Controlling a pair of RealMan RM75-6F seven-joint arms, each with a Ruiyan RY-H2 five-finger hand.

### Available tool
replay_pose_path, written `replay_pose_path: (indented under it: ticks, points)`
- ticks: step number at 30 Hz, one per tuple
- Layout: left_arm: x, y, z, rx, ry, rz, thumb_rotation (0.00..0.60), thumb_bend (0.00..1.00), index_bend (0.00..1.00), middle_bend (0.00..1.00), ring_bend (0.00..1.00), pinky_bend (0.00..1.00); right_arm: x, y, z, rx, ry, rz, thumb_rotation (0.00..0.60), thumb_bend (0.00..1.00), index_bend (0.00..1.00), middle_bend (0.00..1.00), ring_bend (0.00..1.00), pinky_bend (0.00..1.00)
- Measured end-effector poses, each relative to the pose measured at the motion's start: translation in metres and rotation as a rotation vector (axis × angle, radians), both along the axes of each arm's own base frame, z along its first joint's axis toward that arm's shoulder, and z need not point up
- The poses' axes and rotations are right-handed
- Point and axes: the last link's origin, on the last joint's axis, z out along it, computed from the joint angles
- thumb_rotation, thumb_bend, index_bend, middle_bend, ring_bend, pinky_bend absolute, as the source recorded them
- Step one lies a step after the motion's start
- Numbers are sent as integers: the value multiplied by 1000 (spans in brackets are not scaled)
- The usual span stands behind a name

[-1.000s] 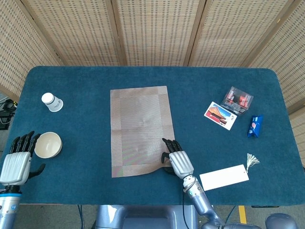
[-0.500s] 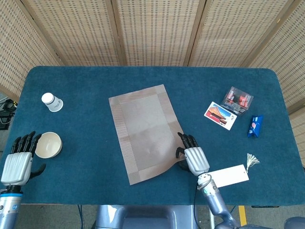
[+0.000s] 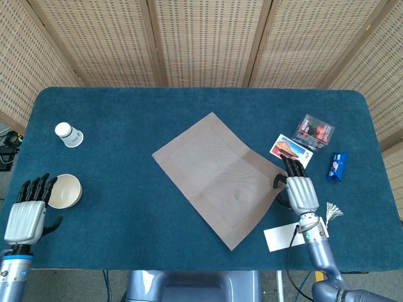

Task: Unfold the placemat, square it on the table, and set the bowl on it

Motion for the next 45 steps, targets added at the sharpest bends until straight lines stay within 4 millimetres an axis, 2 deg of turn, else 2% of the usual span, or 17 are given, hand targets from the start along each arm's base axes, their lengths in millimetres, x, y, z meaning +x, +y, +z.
replay_pose_path:
  ticks: [7, 18, 20, 23, 25, 26, 28, 34, 45]
  points:
    - [0, 0, -1, 1, 1, 1, 600, 250, 64, 0, 0, 0, -9, -20, 15, -8, 65, -23, 600, 599, 627, 0, 0, 0]
    - [0, 1, -1, 4, 1, -2, 600, 253, 64, 0, 0, 0, -9, -36, 9, 8, 127, -25, 600, 579, 595, 0, 0, 0]
    - [0, 1, 0, 6, -1, -1, 600, 253, 64, 0, 0, 0, -10, -37, 9, 4, 134, -26, 600, 549, 558, 0, 0, 0]
    - [-1, 1, 1, 8, -3, 1, 600, 252, 63, 0, 0, 0, -11, -37, 11, -11, 151, -24, 600, 461, 444, 0, 0, 0]
    - [-1, 1, 1, 8, -5, 2, 600, 253, 62, 0, 0, 0, -13, -36, 14, -25, 168, -26, 600, 385, 289, 0, 0, 0]
    - [-1, 1, 1, 8, -5, 2, 600, 253, 61, 0, 0, 0, -14, -35, 16, -30, 171, -28, 600, 364, 243, 0, 0, 0]
    - [-1, 1, 1, 6, -5, 1, 600, 253, 60, 0, 0, 0, -16, -32, 20, -39, 165, -35, 600, 320, 175, 0, 0, 0]
    - [-1, 1, 0, 10, -6, -8, 600, 253, 56, 0, 0, 0, -27, -8, 44, -94, 129, -41, 600, 188, 118, 0, 0, 0]
    - [0, 6, 1, 43, -22, -32, 600, 245, 30, 0, 0, 0, -53, 77, 90, -136, 70, 15, 600, 93, 40, 0, 0, 0]
